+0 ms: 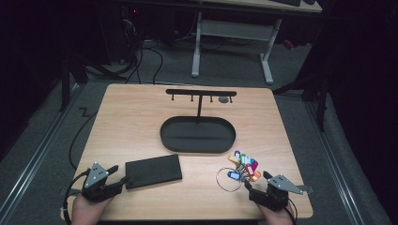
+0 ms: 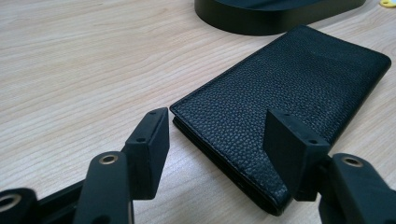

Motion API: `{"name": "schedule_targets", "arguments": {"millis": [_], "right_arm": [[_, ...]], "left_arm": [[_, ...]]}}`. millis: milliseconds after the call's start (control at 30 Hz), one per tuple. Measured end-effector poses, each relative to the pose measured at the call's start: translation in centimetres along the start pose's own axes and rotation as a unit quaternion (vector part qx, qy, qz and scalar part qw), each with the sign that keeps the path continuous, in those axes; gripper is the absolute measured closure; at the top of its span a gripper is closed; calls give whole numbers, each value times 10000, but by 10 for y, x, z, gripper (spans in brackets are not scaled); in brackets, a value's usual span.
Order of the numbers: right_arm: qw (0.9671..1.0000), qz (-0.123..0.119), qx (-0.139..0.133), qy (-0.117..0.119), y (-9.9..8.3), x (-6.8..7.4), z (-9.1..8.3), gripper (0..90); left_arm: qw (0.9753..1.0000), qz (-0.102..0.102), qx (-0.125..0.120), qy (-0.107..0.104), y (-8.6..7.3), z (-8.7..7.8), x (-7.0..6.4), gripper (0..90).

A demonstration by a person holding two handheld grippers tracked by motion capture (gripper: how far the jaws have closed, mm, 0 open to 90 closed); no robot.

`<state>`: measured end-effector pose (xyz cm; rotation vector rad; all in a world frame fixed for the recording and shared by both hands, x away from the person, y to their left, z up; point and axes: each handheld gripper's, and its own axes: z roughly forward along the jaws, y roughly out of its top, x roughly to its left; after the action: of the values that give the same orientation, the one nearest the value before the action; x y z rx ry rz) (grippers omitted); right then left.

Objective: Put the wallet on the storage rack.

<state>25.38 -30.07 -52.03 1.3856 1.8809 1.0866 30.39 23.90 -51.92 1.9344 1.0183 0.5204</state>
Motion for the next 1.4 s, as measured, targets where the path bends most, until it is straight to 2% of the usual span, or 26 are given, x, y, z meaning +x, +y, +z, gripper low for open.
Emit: {"name": "schedule_targets", "arguments": {"millis": [67, 200, 433, 467, 500, 600, 633, 700, 733, 833, 867, 967, 1000, 1100, 1233, 1400], "right_arm": [[10000, -23, -1, 12, 0, 1, 0, 173], [9997, -215, 10, 111, -1, 5, -2, 173], [9997, -110, -66, 229, -2, -2, -6, 173], [9997, -99, -89, 226, -2, -4, -7, 174], [9997, -69, -97, 215, -2, -5, -8, 174], [9997, -39, -127, 207, -2, -6, -8, 174], [9997, -40, -144, 178, -1, -6, -6, 174], [9998, -33, -155, 142, 0, -4, -5, 174], [9998, -15, -147, 137, 0, -3, -5, 174], [9998, -55, -139, 143, 1, 0, -4, 174], [9998, -93, -125, 143, 2, 2, -3, 174], [9998, -93, -131, 105, 3, 3, -2, 174], [9998, -81, -128, 104, 3, 2, -2, 175], [9998, -81, -117, 107, 2, 2, -3, 176], [9998, -90, -128, 114, 1, 0, -4, 178], [9998, -61, -101, 128, 0, -1, -5, 180]], "left_arm": [[10000, -21, 35, 28, 0, 1, 0, 428], [9999, -23, 56, 154, 3, 2, -1, 438], [9986, 17, 217, 477, -3, -7, -4, 434], [9978, 39, 166, 636, -9, -15, -6, 452], [9978, 39, 166, 636, -9, -15, -6, 487], [9976, 40, 209, 659, -16, -26, -5, 515], [9971, 46, 295, 696, -18, -29, -3, 573], [9958, -64, 346, 846, -19, -31, 1, 613], [9958, -157, 307, 844, -20, -32, 4, 629], [9961, -260, 314, 789, -21, -33, 8, 657], [9964, -239, 334, 748, -21, -31, 8, 706], [9970, -169, 356, 665, -20, -27, 6, 776], [9974, -70, 421, 575, -19, -22, 2, 801], [9970, 125, 485, 590, -17, -16, -6, 855], [9961, 285, 633, 551, -16, -7, -11, 878], [9958, 338, 688, 498, -16, -2, -11, 885]]}}
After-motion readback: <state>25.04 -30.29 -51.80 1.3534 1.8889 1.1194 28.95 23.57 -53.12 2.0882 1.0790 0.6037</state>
